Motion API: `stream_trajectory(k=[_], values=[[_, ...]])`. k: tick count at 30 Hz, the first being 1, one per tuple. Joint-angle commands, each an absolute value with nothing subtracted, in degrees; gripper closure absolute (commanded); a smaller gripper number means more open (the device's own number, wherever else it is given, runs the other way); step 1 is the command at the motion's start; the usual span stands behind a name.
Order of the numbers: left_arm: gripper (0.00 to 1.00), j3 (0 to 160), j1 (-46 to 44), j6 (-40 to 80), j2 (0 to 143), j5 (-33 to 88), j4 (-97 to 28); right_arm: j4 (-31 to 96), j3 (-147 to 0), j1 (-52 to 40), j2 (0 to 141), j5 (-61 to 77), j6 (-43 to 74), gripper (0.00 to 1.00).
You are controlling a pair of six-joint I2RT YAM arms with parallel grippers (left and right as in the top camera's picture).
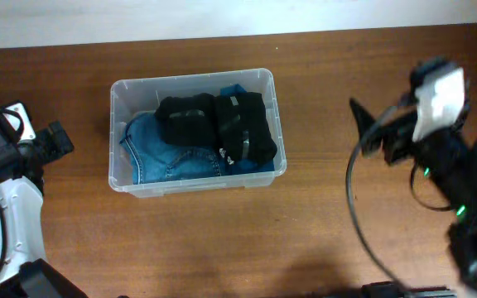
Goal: Pack container
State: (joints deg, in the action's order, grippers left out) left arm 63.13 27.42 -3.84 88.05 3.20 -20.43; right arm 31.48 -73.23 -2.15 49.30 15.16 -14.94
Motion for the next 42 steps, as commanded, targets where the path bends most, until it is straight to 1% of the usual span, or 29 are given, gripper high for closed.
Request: stream_trajectory(k=[1, 3, 5, 7, 12, 15, 24, 27, 42], values=[[0.01, 64.0, 27.6, -3.9, 87.2, 3.8, -20.4, 24.3, -56.1, 0.4, 38.8, 17.2, -14.7, 0.02], [0.01, 64.0, 27.6, -3.9, 87.2, 3.8, -20.4, 17.6, -44.5, 1.3, 31.6, 17.2, -14.7, 0.02], [0.01, 64.0, 27.6, -3.9, 87.2, 3.8, -20.4, 14.8, -38.6, 1.5, 27.8, 17.2, -14.5, 0.02], [0.01, 64.0, 27.6, -3.9, 87.2, 3.8, -20.4, 11.9, -29.8, 1.6, 21.8, 17.0, -14.5, 0.02], [0.01, 64.0, 27.6, -3.9, 87.2, 3.8, -20.4, 11.3, -18.2, 1.6, 12.7, 12.1, -13.9, 0.02], [0.01, 64.0, 27.6, -3.9, 87.2, 3.8, -20.4, 11.3, -12.8, 1.6, 7.8, 6.7, -9.7, 0.02], [0.01, 64.0, 27.6, -3.9, 87.2, 3.8, -20.4, 11.3, -3.3, 1.6, 1.7, 1.6, -8.5, 0.02], [0.01, 64.0, 27.6, -3.9, 87.2, 3.8, -20.4, 11.0, -3.2, 1.6, 1.3, -0.6, -8.7, 0.02], [0.00, 64.0, 27.6, -3.9, 87.2, 3.8, -20.4, 11.0, -3.2, 1.6, 0.5, -0.3, -8.7, 0.02]])
